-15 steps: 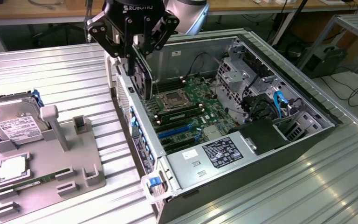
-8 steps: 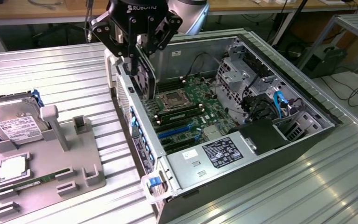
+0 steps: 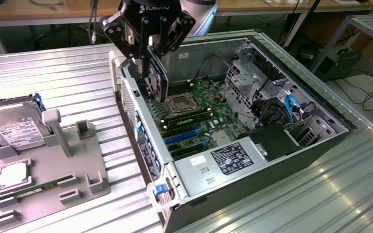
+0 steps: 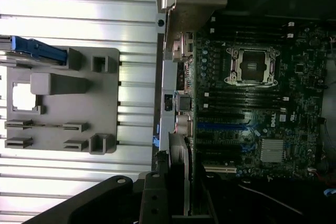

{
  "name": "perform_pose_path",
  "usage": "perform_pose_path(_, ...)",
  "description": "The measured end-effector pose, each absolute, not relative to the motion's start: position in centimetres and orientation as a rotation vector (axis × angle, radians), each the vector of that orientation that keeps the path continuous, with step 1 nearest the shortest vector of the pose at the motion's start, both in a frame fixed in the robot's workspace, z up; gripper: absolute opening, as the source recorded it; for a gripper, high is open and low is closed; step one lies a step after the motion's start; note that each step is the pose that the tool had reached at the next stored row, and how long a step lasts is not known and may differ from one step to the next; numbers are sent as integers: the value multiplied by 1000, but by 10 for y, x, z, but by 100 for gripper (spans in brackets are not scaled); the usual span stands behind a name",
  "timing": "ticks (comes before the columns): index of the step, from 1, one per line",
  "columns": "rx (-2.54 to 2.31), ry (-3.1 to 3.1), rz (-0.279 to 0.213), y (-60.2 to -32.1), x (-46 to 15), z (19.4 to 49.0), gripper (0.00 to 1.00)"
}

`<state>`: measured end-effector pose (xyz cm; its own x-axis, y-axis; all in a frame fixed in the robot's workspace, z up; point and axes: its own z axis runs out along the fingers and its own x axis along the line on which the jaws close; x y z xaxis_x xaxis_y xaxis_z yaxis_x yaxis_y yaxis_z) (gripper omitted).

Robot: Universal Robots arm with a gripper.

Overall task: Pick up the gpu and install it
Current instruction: 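Pick up the gpu and move the gpu toward the slot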

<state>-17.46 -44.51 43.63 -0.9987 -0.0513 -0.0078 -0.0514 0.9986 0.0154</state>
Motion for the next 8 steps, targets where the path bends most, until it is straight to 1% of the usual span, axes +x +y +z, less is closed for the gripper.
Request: perform_pose_path(8,-80,3133,25,-445,-164,436,27)
